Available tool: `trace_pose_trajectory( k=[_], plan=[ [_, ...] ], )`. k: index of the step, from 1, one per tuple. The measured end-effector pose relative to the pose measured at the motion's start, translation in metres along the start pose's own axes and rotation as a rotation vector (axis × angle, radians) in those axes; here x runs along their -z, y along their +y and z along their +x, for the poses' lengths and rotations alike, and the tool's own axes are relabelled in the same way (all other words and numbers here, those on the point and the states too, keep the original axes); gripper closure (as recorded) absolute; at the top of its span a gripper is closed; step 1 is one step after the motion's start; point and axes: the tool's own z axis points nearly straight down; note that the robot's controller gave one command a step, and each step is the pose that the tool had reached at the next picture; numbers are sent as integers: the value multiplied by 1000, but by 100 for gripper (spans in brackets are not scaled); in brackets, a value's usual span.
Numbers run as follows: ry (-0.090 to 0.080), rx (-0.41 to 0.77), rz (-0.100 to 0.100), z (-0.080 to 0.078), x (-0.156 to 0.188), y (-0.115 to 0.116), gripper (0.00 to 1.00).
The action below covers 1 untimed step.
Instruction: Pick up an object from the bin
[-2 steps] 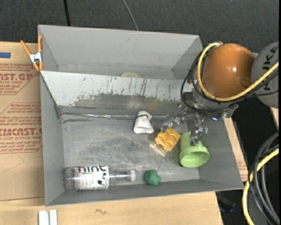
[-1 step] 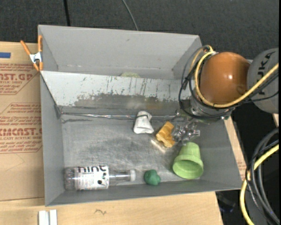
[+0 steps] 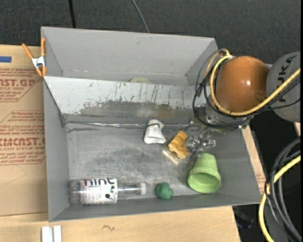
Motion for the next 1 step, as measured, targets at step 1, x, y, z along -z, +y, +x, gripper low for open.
trace_pose_trajectory(
  k=[1],
  plan=[
    [1, 40, -2, -6, 9, 3, 100]
  ],
)
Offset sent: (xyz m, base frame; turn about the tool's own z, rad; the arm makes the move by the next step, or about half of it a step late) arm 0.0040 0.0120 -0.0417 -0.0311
